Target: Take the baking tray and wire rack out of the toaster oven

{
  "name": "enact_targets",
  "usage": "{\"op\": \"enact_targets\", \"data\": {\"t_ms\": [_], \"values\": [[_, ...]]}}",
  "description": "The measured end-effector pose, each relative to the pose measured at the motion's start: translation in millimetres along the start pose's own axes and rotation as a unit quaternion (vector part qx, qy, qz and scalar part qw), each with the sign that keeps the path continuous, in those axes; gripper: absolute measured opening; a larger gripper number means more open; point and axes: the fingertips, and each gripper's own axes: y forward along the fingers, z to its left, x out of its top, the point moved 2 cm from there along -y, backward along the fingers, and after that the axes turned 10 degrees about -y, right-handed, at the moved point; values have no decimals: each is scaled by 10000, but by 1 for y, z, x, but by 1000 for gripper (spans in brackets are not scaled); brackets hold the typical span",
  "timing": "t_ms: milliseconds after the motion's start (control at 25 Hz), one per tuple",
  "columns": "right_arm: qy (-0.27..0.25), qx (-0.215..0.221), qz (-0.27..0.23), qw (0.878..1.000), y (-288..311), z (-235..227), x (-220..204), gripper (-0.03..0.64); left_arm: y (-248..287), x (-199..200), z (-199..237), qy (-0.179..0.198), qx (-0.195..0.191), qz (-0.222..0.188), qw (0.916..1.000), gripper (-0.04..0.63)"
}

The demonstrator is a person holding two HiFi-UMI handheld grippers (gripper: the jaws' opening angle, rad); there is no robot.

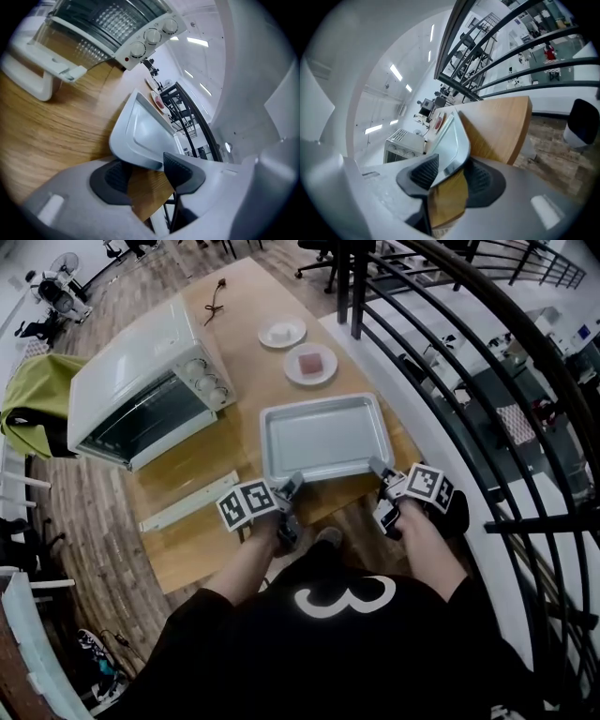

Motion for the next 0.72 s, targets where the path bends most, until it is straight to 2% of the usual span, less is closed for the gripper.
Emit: {"op": "enact_targets", "data": {"t_ms": [120, 240, 280, 400, 480, 600, 640, 720], "values": [[-718, 147, 453, 9963, 0, 6, -3, 202, 2, -4, -2, 386, -48, 358, 9986, 232], [-1666, 188, 865, 9820, -2, 8, -8, 210, 1, -10, -4, 837, -38, 714, 9939, 244], [-1888, 205, 937, 9773, -2, 8, -8, 235, 1, -12, -5, 1026, -8, 805, 9915, 247], [-2275, 339, 1072, 9673, -5, 11, -8, 242, 0, -15, -8, 1470, 52, 963, 9844, 256], [-2728, 382, 1347, 9518, -7, 11, -13, 256, -1, -16, -7, 1668, 107, 1009, 9807, 256], [-3702, 211, 1867, 9098, -9, 6, -25, 256, -3, -18, -2, 2106, 295, 1104, 9709, 256], [-3919, 150, 1947, 8991, -10, 4, -28, 256, -5, -19, 0, 2267, 378, 1123, 9667, 256], [-4050, 116, 1947, 8933, -11, 3, -31, 256, -8, -20, 4, 2501, 536, 1106, 9604, 256]]}}
